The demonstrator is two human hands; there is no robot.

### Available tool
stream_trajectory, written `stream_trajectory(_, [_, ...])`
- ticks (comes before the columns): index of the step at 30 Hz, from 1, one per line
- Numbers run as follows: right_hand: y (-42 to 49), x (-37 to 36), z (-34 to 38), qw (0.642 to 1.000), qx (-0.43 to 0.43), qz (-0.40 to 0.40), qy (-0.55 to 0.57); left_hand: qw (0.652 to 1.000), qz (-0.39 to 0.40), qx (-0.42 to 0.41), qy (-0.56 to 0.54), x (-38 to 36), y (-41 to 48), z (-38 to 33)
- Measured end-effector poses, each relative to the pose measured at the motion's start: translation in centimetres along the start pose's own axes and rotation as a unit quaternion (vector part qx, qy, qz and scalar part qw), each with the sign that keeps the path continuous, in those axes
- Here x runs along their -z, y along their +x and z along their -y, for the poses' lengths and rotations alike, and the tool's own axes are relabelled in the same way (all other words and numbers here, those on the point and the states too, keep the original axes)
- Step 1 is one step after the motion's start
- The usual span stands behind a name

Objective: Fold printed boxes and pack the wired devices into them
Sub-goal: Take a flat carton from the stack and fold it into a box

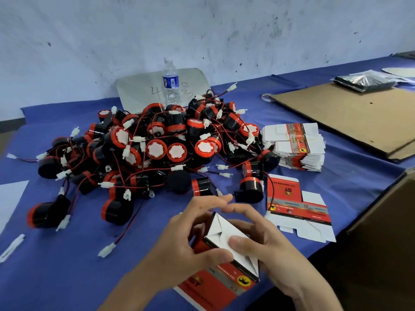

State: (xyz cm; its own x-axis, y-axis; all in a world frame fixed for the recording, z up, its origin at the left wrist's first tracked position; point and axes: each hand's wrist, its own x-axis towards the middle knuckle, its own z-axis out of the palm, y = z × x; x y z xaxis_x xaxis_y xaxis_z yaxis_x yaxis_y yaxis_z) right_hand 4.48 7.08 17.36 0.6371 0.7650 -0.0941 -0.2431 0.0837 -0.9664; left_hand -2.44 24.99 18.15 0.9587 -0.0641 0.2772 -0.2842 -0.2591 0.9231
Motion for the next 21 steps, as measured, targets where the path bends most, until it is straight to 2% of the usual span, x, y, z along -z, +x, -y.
stream_trajectory(4, [0.4, -0.3, 0.7, 0.993, 0.033, -0.003, -0.109, 0.999, 0.017, -0.019, 0.046, 0.2, 0.5, -0.4])
stream_trajectory(7, [0.5, -0.3, 0.6, 0.993, 0.048, 0.007, -0.111, 0.998, 0.031, -0.014, 0.05, 0.3, 0.7, -0.7])
stream_trajectory(9, [0.4, 0.1, 0.4, 0.997, 0.045, 0.02, -0.062, 0.996, 0.041, -0.021, 0.074, 0.3, 0.7, -0.9])
stream_trajectory(12, [0.4, 0.9, -0.2, 0.996, 0.03, 0.014, 0.088, 0.995, 0.053, -0.013, 0.087, 0.6, 0.3, -1.1])
stream_trajectory(14, [0.3, 1.1, -0.7, 0.993, 0.06, 0.016, 0.101, 0.991, 0.072, -0.007, 0.116, 1.1, 0.0, -1.3])
stream_trajectory(16, [0.4, 0.9, -1.0, 0.995, 0.094, 0.008, 0.042, 0.981, 0.113, -0.005, 0.16, 1.5, -0.4, -1.4])
stream_trajectory(19, [0.9, 0.0, -1.0, 0.988, 0.138, -0.025, -0.065, 0.964, 0.152, 0.044, 0.213, 2.4, -0.7, -1.9])
stream_trajectory(21, [1.4, -1.0, -0.8, 0.98, 0.177, -0.034, -0.083, 0.95, 0.161, 0.081, 0.257, 3.2, -0.8, -2.4])
